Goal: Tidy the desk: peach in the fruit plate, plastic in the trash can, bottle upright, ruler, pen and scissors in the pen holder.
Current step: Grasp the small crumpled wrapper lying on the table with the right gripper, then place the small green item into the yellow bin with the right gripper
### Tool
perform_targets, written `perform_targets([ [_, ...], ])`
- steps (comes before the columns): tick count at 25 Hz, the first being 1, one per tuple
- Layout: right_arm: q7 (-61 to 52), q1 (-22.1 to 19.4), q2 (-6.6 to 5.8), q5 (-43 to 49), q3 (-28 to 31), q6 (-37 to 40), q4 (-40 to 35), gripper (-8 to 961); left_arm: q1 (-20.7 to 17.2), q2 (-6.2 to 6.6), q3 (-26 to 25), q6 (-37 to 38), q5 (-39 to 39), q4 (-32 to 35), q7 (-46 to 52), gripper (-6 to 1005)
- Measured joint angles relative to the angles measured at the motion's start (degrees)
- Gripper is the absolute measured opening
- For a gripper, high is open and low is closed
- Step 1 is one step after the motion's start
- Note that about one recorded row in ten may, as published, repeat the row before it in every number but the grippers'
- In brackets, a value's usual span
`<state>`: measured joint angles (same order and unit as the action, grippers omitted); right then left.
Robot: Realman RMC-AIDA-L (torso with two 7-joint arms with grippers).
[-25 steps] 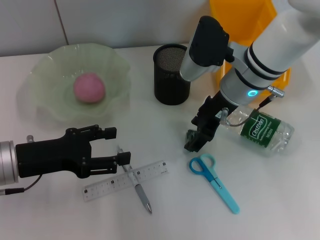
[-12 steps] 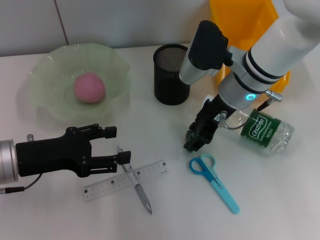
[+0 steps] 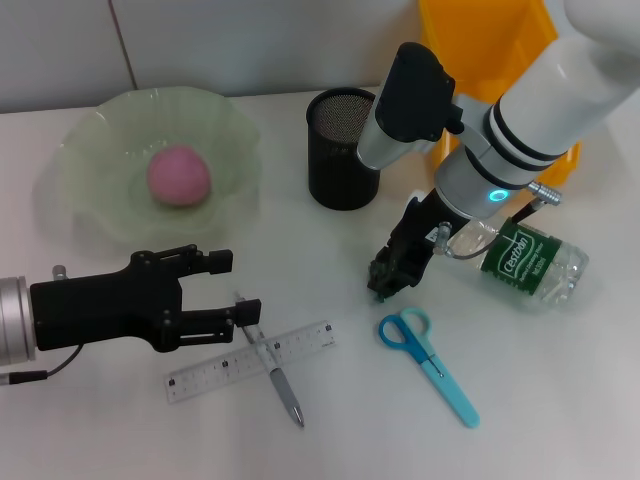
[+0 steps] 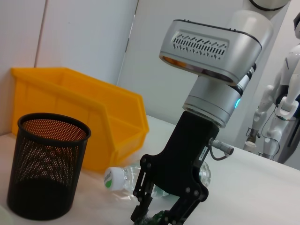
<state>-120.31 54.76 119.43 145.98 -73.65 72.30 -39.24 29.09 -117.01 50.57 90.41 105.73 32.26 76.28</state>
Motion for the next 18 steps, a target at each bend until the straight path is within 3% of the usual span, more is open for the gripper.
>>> perform_targets([
  [8,-0.71,-1.92,-0.25,-2.68,1.09,1.97,-4.84,343,0.08,0.27,-0.08,0.03,0.00,0.00,-0.25,829],
  [15,-6.62,-7.68,-0.79,-2.14,1.81,8.91,-22.19,276,0.15,0.37,0.11,0.03,0.00,0.03,-0.39,829],
  [17,-9.48,-9.82,-1.10,-0.53,4.59,11.40,-30.67,257,0.15,0.37,0.11,0.03,0.00,0.03,-0.39,829],
  [18,-9.48,-9.82,-1.10,-0.53,4.59,11.40,-30.67,249,0.15,0.37,0.11,0.03,0.00,0.03,-0.39,829],
])
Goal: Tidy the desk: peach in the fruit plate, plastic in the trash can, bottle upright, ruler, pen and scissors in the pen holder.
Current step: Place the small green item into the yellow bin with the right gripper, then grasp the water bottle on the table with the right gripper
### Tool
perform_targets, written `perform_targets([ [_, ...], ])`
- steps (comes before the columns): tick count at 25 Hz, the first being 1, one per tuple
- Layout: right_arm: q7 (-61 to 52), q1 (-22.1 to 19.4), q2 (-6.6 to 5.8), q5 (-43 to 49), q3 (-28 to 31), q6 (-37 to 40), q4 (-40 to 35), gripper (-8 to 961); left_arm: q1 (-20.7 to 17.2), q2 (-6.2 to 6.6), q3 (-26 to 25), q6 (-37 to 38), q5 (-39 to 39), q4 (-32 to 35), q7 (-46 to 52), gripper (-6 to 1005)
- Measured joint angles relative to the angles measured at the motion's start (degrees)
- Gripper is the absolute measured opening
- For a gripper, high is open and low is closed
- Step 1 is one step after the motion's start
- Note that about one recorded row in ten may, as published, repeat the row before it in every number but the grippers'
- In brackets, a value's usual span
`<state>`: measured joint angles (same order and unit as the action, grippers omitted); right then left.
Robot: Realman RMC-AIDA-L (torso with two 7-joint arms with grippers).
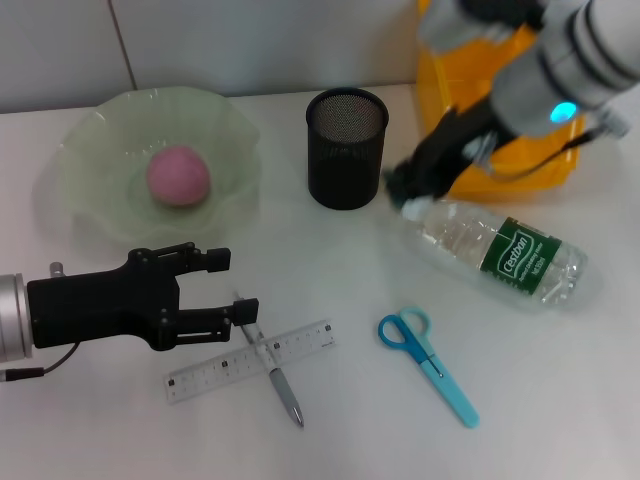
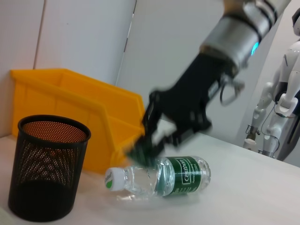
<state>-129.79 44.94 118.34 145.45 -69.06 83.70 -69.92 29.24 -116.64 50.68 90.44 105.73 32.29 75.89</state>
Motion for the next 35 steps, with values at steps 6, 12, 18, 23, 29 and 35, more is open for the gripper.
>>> perform_targets([
  [6,-3.63,-1.80,-0.22,4.56,8.00,1.03,-9.43,198,0.14,0.02,0.03,0.17,0.00,0.06,-0.04,829],
  [12,-4.89,-1.88,-1.39,6.27,16.00,-3.62,-8.90,142,0.13,0.01,0.03,0.26,0.00,0.06,-0.04,829],
  [18,-4.70,-1.32,-3.16,7.08,18.06,-11.25,-0.13,97,0.11,0.01,0.04,0.42,0.00,0.06,0.14,829],
  [23,-4.37,0.21,-4.31,7.08,17.61,-15.79,8.12,144,0.12,0.01,0.04,0.50,0.00,0.06,0.08,829],
  [29,-4.15,0.38,-4.08,6.89,17.67,-17.34,9.34,387,0.11,0.01,0.04,0.52,0.00,0.06,-0.03,829],
  [35,-3.97,0.36,-3.94,6.78,17.70,-17.38,9.21,606,0.11,0.01,0.13,0.56,0.01,0.06,-0.04,829],
])
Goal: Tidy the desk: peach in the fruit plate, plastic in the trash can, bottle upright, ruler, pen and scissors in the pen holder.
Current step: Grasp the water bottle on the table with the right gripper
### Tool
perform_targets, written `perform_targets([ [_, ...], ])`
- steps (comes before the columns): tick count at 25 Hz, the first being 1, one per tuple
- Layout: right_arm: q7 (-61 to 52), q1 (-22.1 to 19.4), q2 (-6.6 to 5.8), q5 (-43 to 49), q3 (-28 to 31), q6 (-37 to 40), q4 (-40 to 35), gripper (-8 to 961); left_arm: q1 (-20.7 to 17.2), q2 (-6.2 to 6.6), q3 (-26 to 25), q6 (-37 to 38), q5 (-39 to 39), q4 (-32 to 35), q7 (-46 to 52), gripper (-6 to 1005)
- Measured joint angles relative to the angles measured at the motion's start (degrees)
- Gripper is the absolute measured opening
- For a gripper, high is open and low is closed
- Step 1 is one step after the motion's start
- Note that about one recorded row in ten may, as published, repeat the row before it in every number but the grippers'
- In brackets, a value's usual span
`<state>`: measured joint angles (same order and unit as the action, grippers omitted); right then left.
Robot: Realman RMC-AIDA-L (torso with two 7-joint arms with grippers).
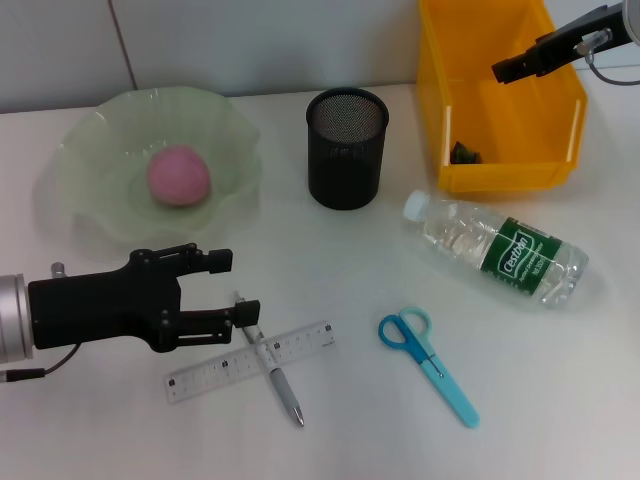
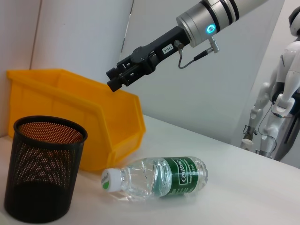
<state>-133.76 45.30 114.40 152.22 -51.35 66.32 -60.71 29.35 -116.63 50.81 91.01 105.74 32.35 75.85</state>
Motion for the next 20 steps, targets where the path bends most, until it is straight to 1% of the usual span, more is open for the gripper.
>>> perform_targets([
  [7,0.03,-0.23,0.11,-0.28,0.32,-0.80,-0.26,752,0.04,0.00,-0.01,0.12,0.08,0.03,0.00,829],
  [10,0.03,-0.36,0.13,-0.46,0.31,-0.17,-1.09,752,0.05,0.00,-0.01,0.14,0.09,0.04,0.00,829],
  [11,0.03,-0.50,0.17,-0.65,0.24,0.36,-1.89,752,0.06,0.00,-0.01,0.14,0.09,0.05,0.00,829],
  [12,0.03,-1.15,0.36,-1.46,0.05,2.12,-4.43,753,0.08,0.00,-0.01,0.14,0.09,0.07,0.00,829],
  [13,0.03,-1.15,0.36,-1.46,0.05,2.12,-4.43,753,0.08,0.00,-0.01,0.14,0.09,0.07,0.00,829],
  [14,0.04,-1.64,0.53,-2.19,0.02,5.11,-7.18,753,0.08,0.00,-0.01,0.14,0.09,0.07,0.00,829],
  [15,0.04,-1.64,0.53,-2.19,0.02,5.11,-7.18,753,0.08,0.00,-0.01,0.14,0.09,0.08,0.00,829],
  [16,0.04,-1.72,0.59,-2.43,0.09,7.02,-8.87,753,0.08,0.00,-0.01,0.14,0.09,0.08,0.00,829],
  [17,0.05,-1.82,0.64,-3.02,0.35,12.18,-12.33,753,0.09,0.00,-0.01,0.14,0.09,0.09,0.01,829],
  [18,0.05,-1.82,0.64,-3.02,0.35,12.18,-12.33,753,0.09,0.00,-0.01,0.14,0.09,0.09,0.01,829],
  [19,0.06,-1.83,0.63,-3.73,0.43,18.14,-15.46,753,0.09,0.00,-0.01,0.14,0.09,0.09,0.01,829],
  [20,0.06,-1.83,0.63,-3.73,0.43,18.14,-15.46,753,0.09,0.00,-0.01,0.14,0.09,0.09,0.02,829],
])
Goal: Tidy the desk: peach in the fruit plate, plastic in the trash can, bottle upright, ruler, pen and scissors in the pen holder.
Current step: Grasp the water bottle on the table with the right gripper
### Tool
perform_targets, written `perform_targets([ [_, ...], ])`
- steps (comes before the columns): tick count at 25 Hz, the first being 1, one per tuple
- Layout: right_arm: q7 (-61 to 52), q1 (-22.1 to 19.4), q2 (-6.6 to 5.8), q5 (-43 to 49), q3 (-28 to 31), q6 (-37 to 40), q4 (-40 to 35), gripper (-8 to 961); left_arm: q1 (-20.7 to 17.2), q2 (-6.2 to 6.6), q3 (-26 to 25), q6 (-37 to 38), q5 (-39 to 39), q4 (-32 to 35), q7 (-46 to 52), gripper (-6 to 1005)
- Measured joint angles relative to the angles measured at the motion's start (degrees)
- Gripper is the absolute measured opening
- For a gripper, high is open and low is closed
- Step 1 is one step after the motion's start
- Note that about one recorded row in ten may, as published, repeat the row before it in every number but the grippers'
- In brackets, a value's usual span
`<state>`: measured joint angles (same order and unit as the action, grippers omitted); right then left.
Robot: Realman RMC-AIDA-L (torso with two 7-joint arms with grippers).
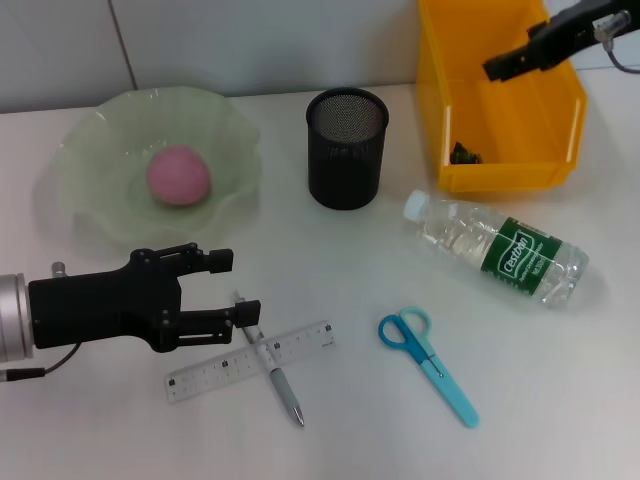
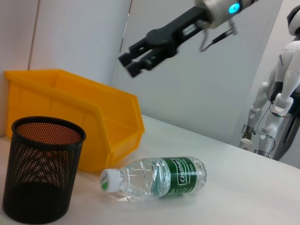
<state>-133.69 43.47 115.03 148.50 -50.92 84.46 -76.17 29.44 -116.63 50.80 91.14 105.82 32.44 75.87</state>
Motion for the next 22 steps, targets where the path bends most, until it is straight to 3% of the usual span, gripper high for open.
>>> perform_targets([
  [2,0.07,0.55,-0.23,-0.71,-0.19,9.00,-4.06,752,0.00,0.00,0.00,0.00,0.00,0.00,0.01,829],
  [7,0.11,2.82,-0.51,0.97,-0.61,19.25,-5.59,753,0.00,0.00,0.00,-0.01,-0.01,0.00,0.27,829],
  [15,0.48,4.51,-0.69,6.73,-4.33,21.61,0.03,753,0.00,-0.04,0.00,-0.01,-0.01,0.00,0.44,829],
  [22,1.50,6.32,-0.79,11.30,-5.41,19.10,8.18,752,0.00,-0.16,0.00,0.14,-0.01,0.05,0.66,828],
])
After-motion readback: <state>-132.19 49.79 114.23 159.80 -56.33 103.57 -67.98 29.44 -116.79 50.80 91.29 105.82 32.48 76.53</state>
